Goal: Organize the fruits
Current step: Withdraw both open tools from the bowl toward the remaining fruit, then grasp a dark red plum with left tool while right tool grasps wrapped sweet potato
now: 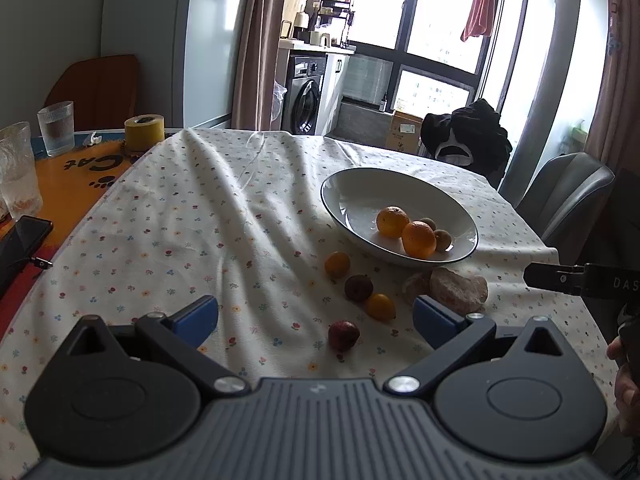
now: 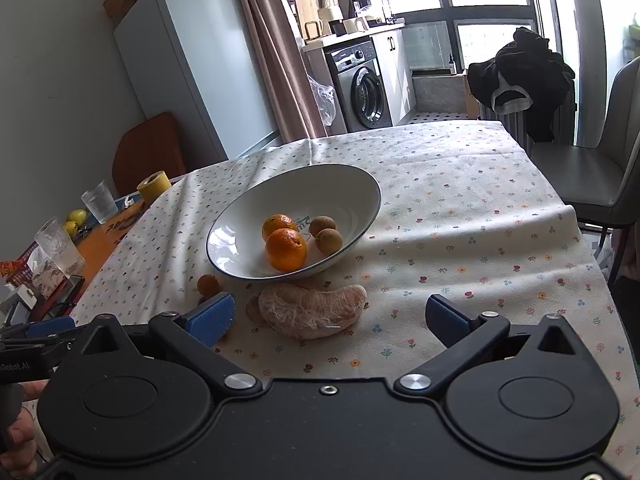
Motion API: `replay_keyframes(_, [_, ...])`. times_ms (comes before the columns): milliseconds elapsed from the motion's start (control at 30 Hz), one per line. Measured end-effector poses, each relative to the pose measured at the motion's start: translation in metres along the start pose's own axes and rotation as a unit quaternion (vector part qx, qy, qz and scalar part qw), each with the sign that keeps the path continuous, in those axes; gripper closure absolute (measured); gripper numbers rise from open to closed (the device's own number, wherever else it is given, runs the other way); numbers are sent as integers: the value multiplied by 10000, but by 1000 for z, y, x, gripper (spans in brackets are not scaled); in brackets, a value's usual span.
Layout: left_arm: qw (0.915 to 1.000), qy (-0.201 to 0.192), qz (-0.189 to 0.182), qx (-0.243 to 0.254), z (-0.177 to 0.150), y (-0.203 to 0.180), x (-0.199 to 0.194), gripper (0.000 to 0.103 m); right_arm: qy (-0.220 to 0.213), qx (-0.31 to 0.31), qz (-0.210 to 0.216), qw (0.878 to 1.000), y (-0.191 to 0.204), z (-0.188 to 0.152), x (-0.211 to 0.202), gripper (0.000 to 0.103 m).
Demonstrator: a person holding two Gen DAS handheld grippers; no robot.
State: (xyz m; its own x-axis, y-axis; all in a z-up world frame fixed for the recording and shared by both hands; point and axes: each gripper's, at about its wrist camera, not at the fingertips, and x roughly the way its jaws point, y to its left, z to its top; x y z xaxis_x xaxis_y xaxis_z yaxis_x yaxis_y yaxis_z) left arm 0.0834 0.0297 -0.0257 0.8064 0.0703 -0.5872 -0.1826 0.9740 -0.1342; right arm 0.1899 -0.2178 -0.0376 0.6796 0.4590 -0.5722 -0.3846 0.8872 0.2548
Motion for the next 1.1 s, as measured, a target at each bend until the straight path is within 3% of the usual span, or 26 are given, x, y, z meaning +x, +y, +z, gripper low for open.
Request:
replay_keyframes(267, [9999, 100, -68, -105, -14, 3, 17, 4, 116, -39, 0, 9999, -1, -12, 14, 0])
replay_keyframes(500, [9995, 238, -165, -88, -24, 2, 33, 13, 283, 20, -35, 9996, -6, -22, 30, 0])
replay_keyframes(733, [9987, 410, -301, -84, -29, -2, 49, 38, 346, 24, -39, 9994, -8, -28, 42, 0])
replay_keyframes(967, [9986, 397, -333, 53, -29, -10, 59, 50, 337, -146, -58, 9993, -5, -30, 52, 0])
replay_keyframes(1100, [9983, 431, -399, 37, -27, -11, 63, 78, 310, -147, -80, 9994, -4, -28, 55, 0])
